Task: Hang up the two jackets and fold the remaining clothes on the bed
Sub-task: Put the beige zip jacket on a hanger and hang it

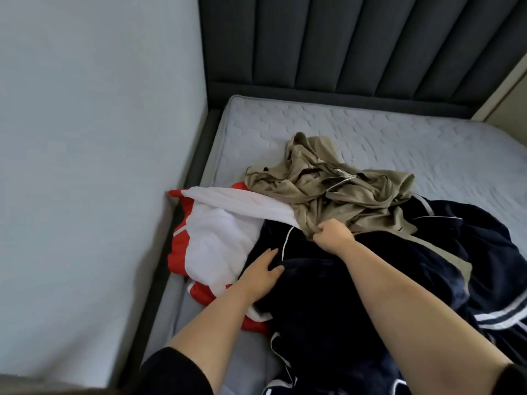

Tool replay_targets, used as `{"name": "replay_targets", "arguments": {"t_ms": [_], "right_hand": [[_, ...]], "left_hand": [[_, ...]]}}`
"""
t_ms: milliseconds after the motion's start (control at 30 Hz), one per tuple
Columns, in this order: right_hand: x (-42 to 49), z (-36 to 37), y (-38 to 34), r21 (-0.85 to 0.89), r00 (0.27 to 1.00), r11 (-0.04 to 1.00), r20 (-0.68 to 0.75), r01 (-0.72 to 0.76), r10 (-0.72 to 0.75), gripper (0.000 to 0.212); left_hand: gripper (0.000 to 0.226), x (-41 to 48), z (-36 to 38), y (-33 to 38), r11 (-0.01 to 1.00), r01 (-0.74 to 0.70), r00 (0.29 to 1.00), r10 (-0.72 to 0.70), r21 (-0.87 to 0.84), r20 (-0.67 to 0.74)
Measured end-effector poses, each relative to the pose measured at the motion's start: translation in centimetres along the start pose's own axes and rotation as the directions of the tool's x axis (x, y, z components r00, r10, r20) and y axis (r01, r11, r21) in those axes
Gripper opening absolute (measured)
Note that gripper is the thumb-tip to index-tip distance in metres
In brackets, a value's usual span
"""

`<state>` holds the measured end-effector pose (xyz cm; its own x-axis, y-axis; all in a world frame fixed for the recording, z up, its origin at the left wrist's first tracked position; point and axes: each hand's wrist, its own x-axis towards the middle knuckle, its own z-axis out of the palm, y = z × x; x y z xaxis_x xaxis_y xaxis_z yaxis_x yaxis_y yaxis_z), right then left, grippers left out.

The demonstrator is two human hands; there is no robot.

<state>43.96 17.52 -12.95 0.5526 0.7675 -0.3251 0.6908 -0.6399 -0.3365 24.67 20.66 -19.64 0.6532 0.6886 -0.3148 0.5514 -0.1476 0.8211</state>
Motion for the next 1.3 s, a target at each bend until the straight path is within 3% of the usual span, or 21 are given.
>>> {"name": "replay_targets", "arguments": {"t_ms": [67,133,200,333,400,467,500,567,600,667,767,833,867,933,967,1033,1133,1200,1267,1300], "right_hand": [[-1.2,-0.6,-0.5,0.081,0.999,0.997,-0.046,0.011,-0.007,0.025],[-2.7,-1.8,-1.6,0.273,0.995,0.962,-0.096,0.026,0.001,0.028],[-4.8,-3.7,-3.5,0.426,0.994,0.904,-0.108,0.033,0.014,0.025],[-10.3,-7.2,-8.3,0.543,0.994,0.833,-0.087,0.107,-0.071,0.030],[-13.3,-8.3,-10.6,0.734,0.989,0.666,-0.057,0.134,-0.136,0.028],[-16.4,-9.3,-12.3,0.852,0.974,0.520,0.066,0.057,-0.216,0.025],[-17.7,-9.7,-12.6,0.871,0.958,0.491,0.136,0.004,-0.251,0.025],[-20.3,-10.3,-13.0,0.880,0.915,0.472,0.231,-0.052,-0.331,0.022],[-21.5,-10.5,-13.1,0.877,0.894,0.477,0.259,-0.059,-0.366,0.022],[-23.1,-10.3,-13.1,0.866,0.886,0.496,0.275,-0.061,-0.373,0.028],[-24.4,-9.1,-12.8,0.851,0.975,0.525,0.103,0.017,-0.198,0.034],[-25.1,-7.6,-12.3,0.803,0.996,0.593,-0.009,0.057,-0.084,0.033],[-25.5,-6.6,-12.0,0.796,0.996,0.604,0.021,0.038,-0.089,0.034],[-26.8,-4.4,-11.3,0.816,0.966,0.569,0.218,-0.102,-0.141,0.037],[-27.6,-3.0,-10.9,0.778,0.942,0.611,0.298,-0.148,-0.152,0.037],[-28.6,-0.6,-9.9,0.591,0.937,0.803,0.318,-0.078,-0.143,0.035],[-29.7,2.7,-9.2,0.357,0.934,0.934,0.330,0.013,-0.139,0.035],[-30.0,4.7,-8.9,0.187,0.882,0.980,0.448,0.069,-0.147,0.029],[-29.8,6.7,-8.3,0.141,0.840,0.990,0.537,0.001,-0.077,0.017],[-29.6,7.6,-8.1,0.111,0.868,0.994,0.492,0.009,-0.063,0.014]], "left_hand": [[0.065,-0.9,-0.8,0.7,0.996,0.012,0.999,-0.015,0.086,0.034],[0.072,-1.9,-2.1,1.8,0.993,0.004,0.999,-0.007,0.115,0.033],[0.075,-3.2,-3.7,3.0,0.999,-0.029,1.000,0.028,0.043,0.013],[0.083,-6.3,-6.8,5.6,0.989,-0.108,0.993,0.103,-0.099,-0.056],[0.093,-8.0,-7.9,6.9,0.975,-0.187,0.975,0.170,-0.120,-0.142],[0.101,-10.1,-9.2,8.1,0.955,-0.283,0.936,0.254,-0.091,-0.244],[0.095,-11.1,-9.8,8.6,0.943,-0.319,0.924,0.287,-0.096,-0.251],[0.052,-13.0,-11.1,9.1,0.929,-0.368,0.912,0.353,-0.036,-0.209],[0.031,-14.2,-11.6,9.3,0.930,-0.363,0.914,0.368,0.064,-0.172],[0.018,-16.2,-12.3,9.0,0.937,-0.311,0.928,0.336,0.162,-0.160],[0.052,-19.6,-12.0,8.4,0.966,-0.242,0.945,0.257,0.096,-0.203],[0.043,-22.0,-11.4,8.3,0.960,-0.230,0.952,0.256,0.161,-0.168],[0.030,-23.1,-11.1,8.4,0.937,-0.241,0.956,0.274,0.251,-0.107],[0.005,-25.2,-10.6,8.5,0.895,-0.280,0.957,0.288,0.348,0.029],[0.019,-26.0,-10.3,8.3,0.888,-0.287,0.958,0.275,0.361,0.084],[0.041,-27.3,-9.7,7.5,0.863,-0.270,0.963,0.237,0.427,0.129],[0.030,-29.0,-9.4,5.6,0.843,-0.274,0.959,0.206,0.463,0.194],[0.018,-29.8,-10.0,3.9,0.854,-0.266,0.958,0.184,0.447,0.217],[0.020,-29.7,-10.9,2.0,0.896,-0.217,0.973,0.164,0.389,0.164],[0.020,-29.4,-11.3,1.1,0.909,-0.189,0.981,0.156,0.372,0.116]]}}
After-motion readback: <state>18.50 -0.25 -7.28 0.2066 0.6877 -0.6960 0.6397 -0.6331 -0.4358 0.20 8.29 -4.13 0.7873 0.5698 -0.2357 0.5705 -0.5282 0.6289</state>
